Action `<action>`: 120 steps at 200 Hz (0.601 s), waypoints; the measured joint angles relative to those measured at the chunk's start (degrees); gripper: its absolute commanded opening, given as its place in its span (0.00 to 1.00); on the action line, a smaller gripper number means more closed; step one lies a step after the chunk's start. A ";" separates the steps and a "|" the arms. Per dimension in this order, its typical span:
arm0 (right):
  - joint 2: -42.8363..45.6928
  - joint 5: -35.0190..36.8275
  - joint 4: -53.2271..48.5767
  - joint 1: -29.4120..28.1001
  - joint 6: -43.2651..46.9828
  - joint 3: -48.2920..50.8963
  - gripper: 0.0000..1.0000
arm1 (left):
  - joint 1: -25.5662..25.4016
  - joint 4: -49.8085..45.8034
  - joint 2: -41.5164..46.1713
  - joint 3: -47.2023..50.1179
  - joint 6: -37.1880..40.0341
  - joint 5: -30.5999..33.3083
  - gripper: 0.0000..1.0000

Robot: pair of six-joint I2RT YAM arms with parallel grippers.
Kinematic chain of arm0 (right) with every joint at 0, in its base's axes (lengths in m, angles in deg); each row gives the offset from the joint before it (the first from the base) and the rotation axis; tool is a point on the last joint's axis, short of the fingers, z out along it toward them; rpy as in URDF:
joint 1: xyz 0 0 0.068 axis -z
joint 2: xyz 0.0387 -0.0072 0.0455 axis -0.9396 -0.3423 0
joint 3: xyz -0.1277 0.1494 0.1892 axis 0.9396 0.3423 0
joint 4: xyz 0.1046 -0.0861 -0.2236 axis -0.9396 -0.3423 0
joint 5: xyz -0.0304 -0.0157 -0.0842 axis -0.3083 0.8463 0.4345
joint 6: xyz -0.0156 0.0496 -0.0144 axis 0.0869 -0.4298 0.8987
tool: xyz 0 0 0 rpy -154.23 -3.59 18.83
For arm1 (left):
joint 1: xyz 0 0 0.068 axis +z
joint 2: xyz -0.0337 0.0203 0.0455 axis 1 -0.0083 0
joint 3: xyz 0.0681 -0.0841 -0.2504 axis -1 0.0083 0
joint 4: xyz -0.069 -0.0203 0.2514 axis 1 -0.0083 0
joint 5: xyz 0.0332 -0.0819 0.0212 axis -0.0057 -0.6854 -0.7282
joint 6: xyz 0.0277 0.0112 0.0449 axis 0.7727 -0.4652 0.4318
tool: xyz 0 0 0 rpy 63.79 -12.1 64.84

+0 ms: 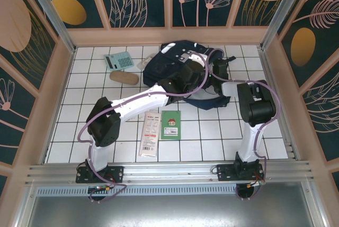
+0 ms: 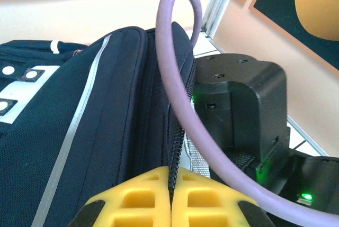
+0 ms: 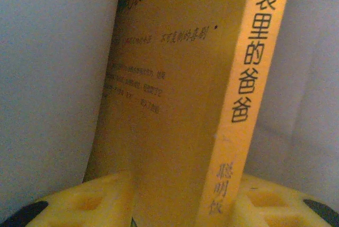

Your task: Pack books, pencil case, and school supplies into a backpack

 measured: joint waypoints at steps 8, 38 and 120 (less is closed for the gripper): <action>1.01 0.83 -1.25 0.09 0.90 0.37 0.49 | -0.11 0.00 0.09 0.09 0.00 0.13 0.00; 3.80 4.59 -6.10 0.61 4.50 1.33 0.51 | -0.20 0.04 0.17 0.24 0.00 0.70 0.00; 4.83 6.62 -10.47 0.76 8.59 0.85 0.49 | -0.22 0.48 0.17 0.52 0.02 0.87 0.00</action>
